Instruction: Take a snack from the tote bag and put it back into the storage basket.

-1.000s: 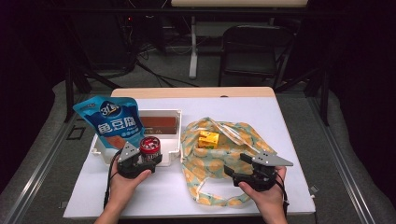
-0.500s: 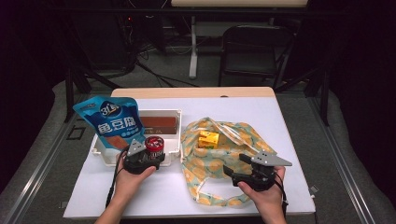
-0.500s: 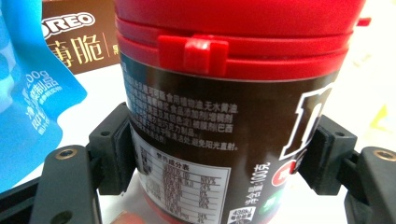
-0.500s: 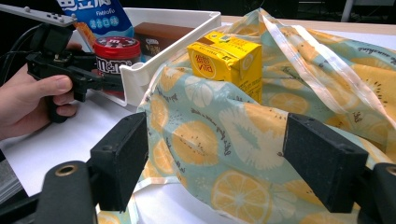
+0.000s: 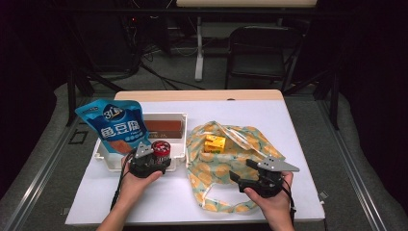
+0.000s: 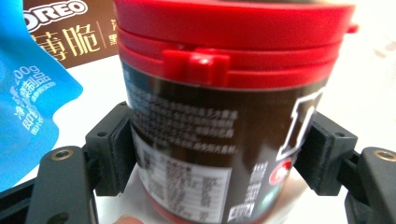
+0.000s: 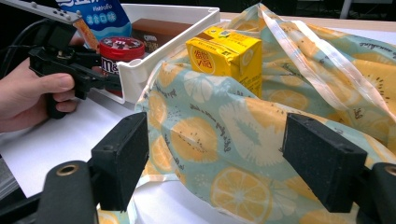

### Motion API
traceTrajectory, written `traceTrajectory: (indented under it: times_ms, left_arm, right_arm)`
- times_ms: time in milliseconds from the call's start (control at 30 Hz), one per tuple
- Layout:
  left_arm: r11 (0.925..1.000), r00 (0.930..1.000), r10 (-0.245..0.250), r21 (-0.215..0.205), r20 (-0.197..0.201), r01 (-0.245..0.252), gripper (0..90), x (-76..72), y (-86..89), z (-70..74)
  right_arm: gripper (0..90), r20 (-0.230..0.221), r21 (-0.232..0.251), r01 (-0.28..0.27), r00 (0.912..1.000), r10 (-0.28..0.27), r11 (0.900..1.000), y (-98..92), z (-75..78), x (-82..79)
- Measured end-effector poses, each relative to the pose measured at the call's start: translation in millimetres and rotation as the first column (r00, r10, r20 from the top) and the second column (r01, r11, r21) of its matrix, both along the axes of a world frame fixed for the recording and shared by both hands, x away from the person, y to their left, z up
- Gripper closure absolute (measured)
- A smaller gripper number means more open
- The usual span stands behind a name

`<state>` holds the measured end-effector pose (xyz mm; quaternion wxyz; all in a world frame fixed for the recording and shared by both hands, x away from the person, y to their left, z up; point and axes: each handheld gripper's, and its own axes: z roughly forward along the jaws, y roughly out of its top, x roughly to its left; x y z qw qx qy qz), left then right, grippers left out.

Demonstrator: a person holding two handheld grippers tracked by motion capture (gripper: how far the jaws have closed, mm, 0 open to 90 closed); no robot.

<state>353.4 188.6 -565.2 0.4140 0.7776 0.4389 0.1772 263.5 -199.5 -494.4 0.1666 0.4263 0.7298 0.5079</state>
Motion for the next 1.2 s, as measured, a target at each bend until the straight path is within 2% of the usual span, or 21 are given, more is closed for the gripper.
traceTrajectory:
  times_ms: [100, 167, 267, 367, 400, 433, 500, 567, 600, 667, 700, 733, 900, 933, 1200]
  left_arm:
    - [0.9994, 0.9995, -0.031, 0.014, 0.000, 0.031, 21.9, -2.1, 2.1, 0.8]
    - [0.9995, 0.9997, -0.025, 0.018, -0.002, 0.025, 17.2, -4.2, 3.6, 2.2]
    - [0.9996, 0.9997, -0.021, -0.016, 0.006, 0.022, 15.8, -11.4, 9.8, 9.1]
    - [0.9991, 0.9998, 0.006, -0.042, 0.019, -0.006, 16.6, -23.3, 18.8, 18.9]
    - [0.9982, 0.9995, 0.024, -0.055, 0.022, -0.023, 18.5, -27.7, 22.7, 21.8]
    - [0.9957, 0.9982, 0.052, -0.079, 0.031, -0.049, 24.9, -32.6, 26.0, 23.6]
    - [0.9923, 0.9953, 0.089, -0.090, 0.038, -0.085, 48.3, -37.2, 30.0, 25.5]
    - [0.9886, 0.9962, 0.087, -0.123, 0.000, -0.086, 66.9, -38.1, 33.2, 26.0]
    - [0.9879, 0.9962, 0.085, -0.129, -0.017, -0.086, 72.0, -38.8, 34.3, 25.9]
    - [0.9866, 0.9960, 0.086, -0.137, -0.025, -0.088, 85.9, -41.0, 34.4, 25.2]
    - [0.9849, 0.9959, 0.086, -0.149, -0.026, -0.089, 90.0, -42.0, 34.3, 25.3]
    - [0.9827, 0.9965, 0.079, -0.166, -0.030, -0.083, 90.0, -43.2, 33.7, 26.4]
    - [0.9867, 0.9987, 0.050, -0.154, -0.010, -0.051, 90.0, -42.7, 24.2, 28.1]
    - [0.9890, 0.9981, 0.061, -0.134, -0.011, -0.062, 90.0, -40.9, 23.5, 27.6]
    - [0.9807, 0.9928, 0.118, -0.154, -0.022, -0.120, 90.0, -27.1, 32.4, 27.5]
  right_arm:
    - [22.6, -0.002, -0.005, 0.000, 1.0000, 0.000, 1.000, -0.5, -0.4, -0.1]
    - [22.6, -0.002, -0.004, 0.000, 1.0000, 0.000, 1.000, -0.9, -0.5, 0.0]
    - [22.5, -0.002, -0.006, 0.002, 1.0000, -0.002, 1.000, -1.4, -0.6, 0.0]
    - [22.5, 0.000, -0.007, 0.003, 1.0000, -0.003, 1.000, -2.0, -0.5, -0.2]
    - [22.5, 0.001, -0.005, 0.004, 1.0000, -0.004, 1.000, -2.2, -0.4, -0.5]
    - [22.5, 0.003, -0.004, 0.003, 1.0000, -0.003, 1.000, -2.3, -0.2, -0.6]
    - [22.5, 0.002, -0.003, 0.002, 1.0000, -0.002, 1.000, -2.8, -0.3, -0.4]
    - [22.5, 0.002, -0.002, 0.004, 1.0000, -0.004, 1.000, -2.6, -0.5, -0.1]
    - [22.5, 0.002, -0.003, 0.003, 1.0000, -0.003, 1.000, -2.1, -0.5, 0.0]
    - [22.5, 0.001, -0.008, -0.002, 1.0000, 0.002, 1.000, -1.1, -0.6, -0.1]
    - [22.5, 0.001, -0.008, -0.002, 1.0000, 0.002, 1.000, -0.8, -0.7, -0.1]
    - [22.5, 0.000, -0.007, -0.004, 1.0000, 0.004, 1.000, -0.7, -0.9, 0.0]
    - [22.7, -0.007, -0.004, 0.003, 1.0000, -0.003, 1.000, -1.6, -2.3, 1.4]
    - [22.8, -0.009, -0.008, 0.002, 1.0000, -0.003, 1.000, -1.8, -2.5, 1.5]
    - [22.9, -0.011, -0.016, -0.004, 0.9999, 0.004, 1.000, -0.1, -2.8, 1.2]
